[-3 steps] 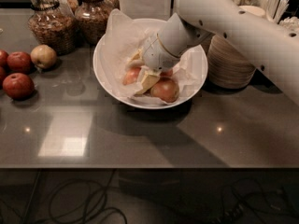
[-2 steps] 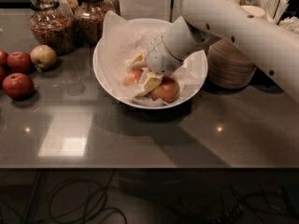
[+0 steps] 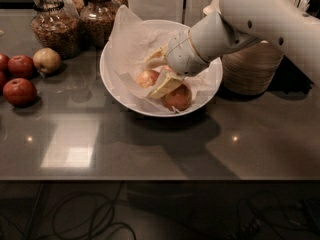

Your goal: Pick apple from white bowl

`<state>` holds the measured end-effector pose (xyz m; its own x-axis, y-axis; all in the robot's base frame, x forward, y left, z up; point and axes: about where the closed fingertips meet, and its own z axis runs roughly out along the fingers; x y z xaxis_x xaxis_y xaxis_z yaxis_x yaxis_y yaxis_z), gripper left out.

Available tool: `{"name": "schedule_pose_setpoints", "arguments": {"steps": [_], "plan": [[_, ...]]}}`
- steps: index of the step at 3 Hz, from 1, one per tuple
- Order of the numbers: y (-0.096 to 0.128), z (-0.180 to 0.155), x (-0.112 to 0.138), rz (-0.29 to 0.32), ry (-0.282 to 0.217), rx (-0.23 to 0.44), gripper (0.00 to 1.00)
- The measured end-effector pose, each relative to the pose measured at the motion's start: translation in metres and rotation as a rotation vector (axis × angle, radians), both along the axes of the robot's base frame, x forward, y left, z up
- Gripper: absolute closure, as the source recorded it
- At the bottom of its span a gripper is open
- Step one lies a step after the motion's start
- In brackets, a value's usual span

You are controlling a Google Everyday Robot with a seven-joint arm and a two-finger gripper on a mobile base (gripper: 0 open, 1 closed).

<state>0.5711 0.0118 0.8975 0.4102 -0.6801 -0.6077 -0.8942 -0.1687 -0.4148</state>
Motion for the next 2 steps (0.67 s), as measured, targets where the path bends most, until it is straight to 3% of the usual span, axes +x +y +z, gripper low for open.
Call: {"name": "schedule_pose_setpoints", "arguments": {"steps": [2], "plan": [[-0.015,0.025,-0.002,-0.035,-0.055,0.030,1.00]]}}
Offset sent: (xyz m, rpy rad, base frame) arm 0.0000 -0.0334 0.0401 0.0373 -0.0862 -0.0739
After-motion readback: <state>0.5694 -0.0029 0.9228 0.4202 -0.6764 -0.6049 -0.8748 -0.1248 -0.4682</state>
